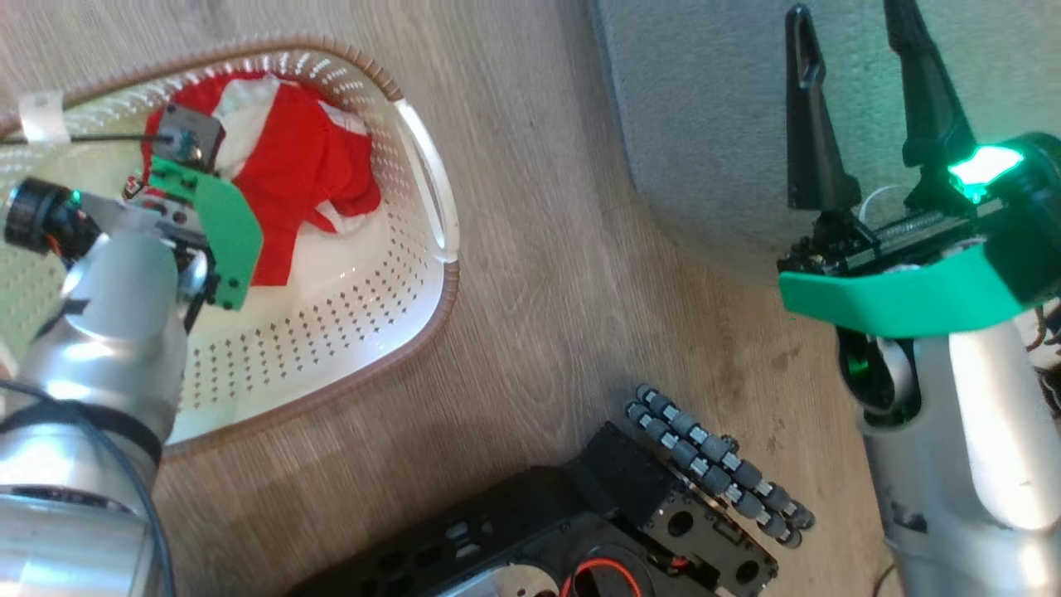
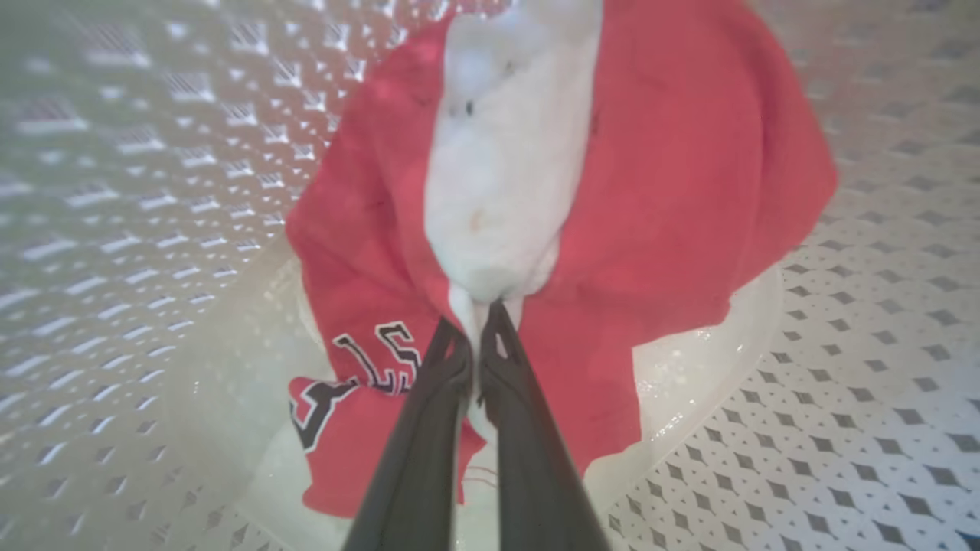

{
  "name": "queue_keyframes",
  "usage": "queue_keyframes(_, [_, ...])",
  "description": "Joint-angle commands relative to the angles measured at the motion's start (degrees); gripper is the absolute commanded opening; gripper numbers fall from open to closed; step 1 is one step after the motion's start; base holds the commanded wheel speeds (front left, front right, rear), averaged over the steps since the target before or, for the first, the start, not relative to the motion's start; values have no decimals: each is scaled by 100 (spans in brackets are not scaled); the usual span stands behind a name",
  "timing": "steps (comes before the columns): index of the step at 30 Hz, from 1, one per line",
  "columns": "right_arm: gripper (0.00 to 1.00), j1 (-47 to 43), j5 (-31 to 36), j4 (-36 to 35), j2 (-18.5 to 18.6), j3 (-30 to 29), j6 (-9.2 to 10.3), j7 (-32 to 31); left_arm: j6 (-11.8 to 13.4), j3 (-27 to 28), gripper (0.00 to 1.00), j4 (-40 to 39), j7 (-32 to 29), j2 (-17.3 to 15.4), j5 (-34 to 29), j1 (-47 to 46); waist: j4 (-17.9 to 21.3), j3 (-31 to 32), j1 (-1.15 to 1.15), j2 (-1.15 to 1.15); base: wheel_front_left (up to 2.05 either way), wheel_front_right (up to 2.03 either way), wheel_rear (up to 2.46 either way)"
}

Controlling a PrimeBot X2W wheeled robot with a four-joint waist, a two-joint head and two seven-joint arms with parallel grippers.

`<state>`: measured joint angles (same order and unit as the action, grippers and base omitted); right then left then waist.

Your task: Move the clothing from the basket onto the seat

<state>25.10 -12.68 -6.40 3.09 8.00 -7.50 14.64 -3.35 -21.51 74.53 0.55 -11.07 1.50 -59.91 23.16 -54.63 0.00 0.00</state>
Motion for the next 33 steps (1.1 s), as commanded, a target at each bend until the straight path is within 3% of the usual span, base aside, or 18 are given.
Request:
queue_keyframes(1, [100,-131,-17,-99,-21,48,1,36,0,111,0,-58,158,-57,52,285,-22,242,0,0,0,0,0])
queue_keyframes(5, [100,-132,212,124,-21,-74,1,36,-31,199,0,-58,501,249,279,672,-260,887,0,0,0,0,0])
queue_keyframes(12, [100,-323,451,410,-21,-217,1,36,-117,203,0,-88,1236,488,460,1183,-604,1950,0,0,0,0,0])
queue_keyframes(18, [100,-473,617,520,-21,-307,1,36,-149,272,0,-415,1430,565,617,1406,-873,2526,0,0,0,0,0])
queue_keyframes(33, [100,-863,1000,760,-21,-388,1,36,-170,1115,0,-3658,1443,583,974,2633,-1510,3840,0,0,0,0,0])
